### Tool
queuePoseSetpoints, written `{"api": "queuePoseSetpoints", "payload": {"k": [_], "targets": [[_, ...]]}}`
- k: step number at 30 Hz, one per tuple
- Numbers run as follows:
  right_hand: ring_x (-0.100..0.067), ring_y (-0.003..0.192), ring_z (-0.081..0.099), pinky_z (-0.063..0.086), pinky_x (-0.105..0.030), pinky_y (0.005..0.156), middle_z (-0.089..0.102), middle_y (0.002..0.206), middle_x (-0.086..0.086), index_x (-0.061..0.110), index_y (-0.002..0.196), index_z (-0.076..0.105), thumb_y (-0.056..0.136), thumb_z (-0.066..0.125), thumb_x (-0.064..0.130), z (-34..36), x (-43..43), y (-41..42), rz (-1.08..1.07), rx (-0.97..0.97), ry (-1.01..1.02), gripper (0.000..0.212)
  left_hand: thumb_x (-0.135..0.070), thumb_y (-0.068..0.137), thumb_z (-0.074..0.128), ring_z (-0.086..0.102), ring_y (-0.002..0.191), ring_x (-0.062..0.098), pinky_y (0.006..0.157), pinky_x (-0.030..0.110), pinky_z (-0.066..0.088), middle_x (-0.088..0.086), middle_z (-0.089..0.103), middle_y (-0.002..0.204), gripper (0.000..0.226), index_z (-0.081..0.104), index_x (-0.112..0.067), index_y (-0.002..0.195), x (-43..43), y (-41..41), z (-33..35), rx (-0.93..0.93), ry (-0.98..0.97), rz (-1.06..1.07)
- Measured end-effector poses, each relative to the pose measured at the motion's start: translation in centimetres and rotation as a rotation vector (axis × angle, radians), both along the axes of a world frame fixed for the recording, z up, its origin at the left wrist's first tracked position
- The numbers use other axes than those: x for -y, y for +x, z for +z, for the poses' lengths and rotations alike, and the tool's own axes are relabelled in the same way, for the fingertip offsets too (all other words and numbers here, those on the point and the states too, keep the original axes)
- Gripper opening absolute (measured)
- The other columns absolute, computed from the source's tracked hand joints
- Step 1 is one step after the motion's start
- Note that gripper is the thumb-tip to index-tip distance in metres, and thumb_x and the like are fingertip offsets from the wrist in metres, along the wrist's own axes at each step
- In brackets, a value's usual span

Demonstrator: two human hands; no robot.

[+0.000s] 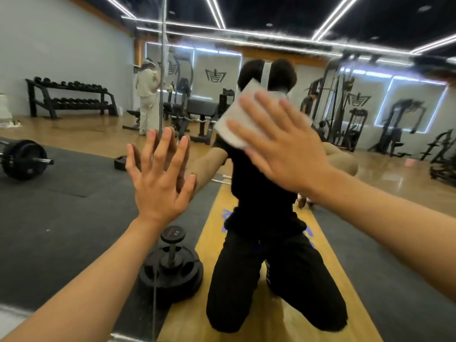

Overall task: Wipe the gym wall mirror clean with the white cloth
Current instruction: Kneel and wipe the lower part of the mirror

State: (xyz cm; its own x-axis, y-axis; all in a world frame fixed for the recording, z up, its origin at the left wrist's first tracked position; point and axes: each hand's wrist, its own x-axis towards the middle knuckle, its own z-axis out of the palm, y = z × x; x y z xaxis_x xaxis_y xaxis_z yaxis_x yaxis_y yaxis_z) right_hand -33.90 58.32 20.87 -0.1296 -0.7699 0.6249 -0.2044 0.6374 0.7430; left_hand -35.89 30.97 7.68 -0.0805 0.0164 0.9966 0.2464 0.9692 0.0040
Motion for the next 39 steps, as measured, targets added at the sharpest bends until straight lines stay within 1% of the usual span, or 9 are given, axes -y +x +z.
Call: {"api": "queuePoseSetpoints", "payload": {"k": [5, 10, 13, 20, 24, 27, 32, 35, 39], "targets": [[-0.039, 0.161, 0.010, 0.012, -0.057, 0.130, 0.013, 0.174, -0.016, 0.025, 0.168, 0.021, 0.114, 0.029, 0.041, -2.3, 4.0, 0.3, -0.011, -0.023, -0.372, 0.056, -0.051, 0.101, 0.043, 0.022, 0.160, 0.034, 0.124, 0.070, 0.011, 0.013, 0.032, 0.170, 0.068, 0.041, -0.022, 0.162, 0.0, -0.2, -0.1, -0.011, 0.004, 0.006], [-0.038, 0.161, -0.006, -0.010, -0.057, 0.129, -0.005, 0.175, -0.014, 0.022, 0.169, 0.007, 0.109, 0.038, 0.046, -17.5, 0.6, 1.1, -0.124, 0.063, 0.329, 0.072, -0.050, 0.102, 0.045, 0.023, 0.160, 0.034, 0.123, 0.072, 0.013, 0.012, 0.031, 0.171, 0.067, 0.038, -0.025, 0.164, 0.1, -0.2, -0.2, -0.021, 0.005, -0.002], [-0.033, 0.162, 0.001, -0.007, -0.052, 0.130, 0.004, 0.176, -0.010, 0.025, 0.169, 0.012, 0.110, 0.035, 0.046, -10.9, -2.0, 0.2, -0.085, 0.038, 0.393, 0.067, -0.048, 0.101, 0.047, 0.024, 0.159, 0.035, 0.122, 0.074, 0.015, 0.012, 0.033, 0.170, 0.066, 0.040, -0.025, 0.163, 0.1, -0.2, -0.2, -0.033, 0.010, 0.002], [-0.039, 0.162, 0.006, 0.008, -0.056, 0.130, 0.009, 0.175, -0.014, 0.026, 0.168, 0.019, 0.114, 0.027, 0.043, -3.1, -2.5, 1.0, -0.100, -0.013, -0.291, 0.057, -0.050, 0.102, 0.046, 0.023, 0.159, 0.033, 0.125, 0.069, 0.011, 0.012, 0.033, 0.169, 0.065, 0.045, -0.022, 0.160, 0.0, -0.3, -0.3, -0.041, 0.021, 0.000], [-0.036, 0.162, 0.003, 0.003, -0.054, 0.130, 0.007, 0.176, -0.014, 0.024, 0.169, 0.015, 0.111, 0.036, 0.044, -13.2, -5.2, 1.9, -0.122, 0.104, 0.215, 0.065, -0.050, 0.103, 0.044, 0.022, 0.160, 0.033, 0.124, 0.070, 0.011, 0.012, 0.032, 0.170, 0.065, 0.043, -0.022, 0.162, 0.1, -0.2, -0.2, -0.031, 0.010, 0.000], [-0.030, 0.163, 0.000, 0.000, -0.050, 0.131, 0.004, 0.177, -0.008, 0.028, 0.169, 0.011, 0.111, 0.036, 0.049, -6.8, -8.8, 1.2, -0.115, 0.086, 0.528, 0.066, -0.050, 0.103, 0.044, 0.020, 0.161, 0.034, 0.124, 0.071, 0.011, 0.012, 0.029, 0.171, 0.066, 0.042, -0.020, 0.162, 0.2, -0.3, -0.4, -0.039, 0.002, 0.007], [-0.033, 0.163, 0.002, 0.010, -0.055, 0.131, 0.004, 0.176, -0.011, 0.029, 0.169, 0.012, 0.113, 0.024, 0.049, 4.0, -10.3, 1.7, -0.117, -0.006, 0.087, 0.060, -0.051, 0.103, 0.042, 0.019, 0.160, 0.034, 0.126, 0.069, 0.008, 0.014, 0.028, 0.171, 0.067, 0.040, -0.020, 0.163, 0.1, -0.3, -0.2, -0.034, 0.006, 0.017], [-0.041, 0.161, 0.006, 0.013, -0.059, 0.129, 0.007, 0.175, -0.017, 0.025, 0.169, 0.016, 0.113, 0.029, 0.044, -3.2, -9.2, 1.6, -0.127, -0.037, -0.261, 0.061, -0.050, 0.104, 0.042, 0.020, 0.160, 0.035, 0.126, 0.068, 0.008, 0.014, 0.028, 0.171, 0.067, 0.039, -0.021, 0.163, 0.0, -0.4, -0.4, -0.033, 0.007, 0.023], [-0.037, 0.162, 0.006, 0.004, -0.053, 0.130, 0.009, 0.176, -0.013, 0.025, 0.168, 0.019, 0.110, 0.036, 0.045, -14.8, -10.6, 2.5, -0.141, 0.118, 0.165, 0.064, -0.051, 0.106, 0.038, 0.019, 0.161, 0.035, 0.125, 0.070, 0.010, 0.013, 0.027, 0.172, 0.066, 0.036, -0.023, 0.165, 0.1, -0.4, -0.3, -0.042, -0.006, 0.029]]}}
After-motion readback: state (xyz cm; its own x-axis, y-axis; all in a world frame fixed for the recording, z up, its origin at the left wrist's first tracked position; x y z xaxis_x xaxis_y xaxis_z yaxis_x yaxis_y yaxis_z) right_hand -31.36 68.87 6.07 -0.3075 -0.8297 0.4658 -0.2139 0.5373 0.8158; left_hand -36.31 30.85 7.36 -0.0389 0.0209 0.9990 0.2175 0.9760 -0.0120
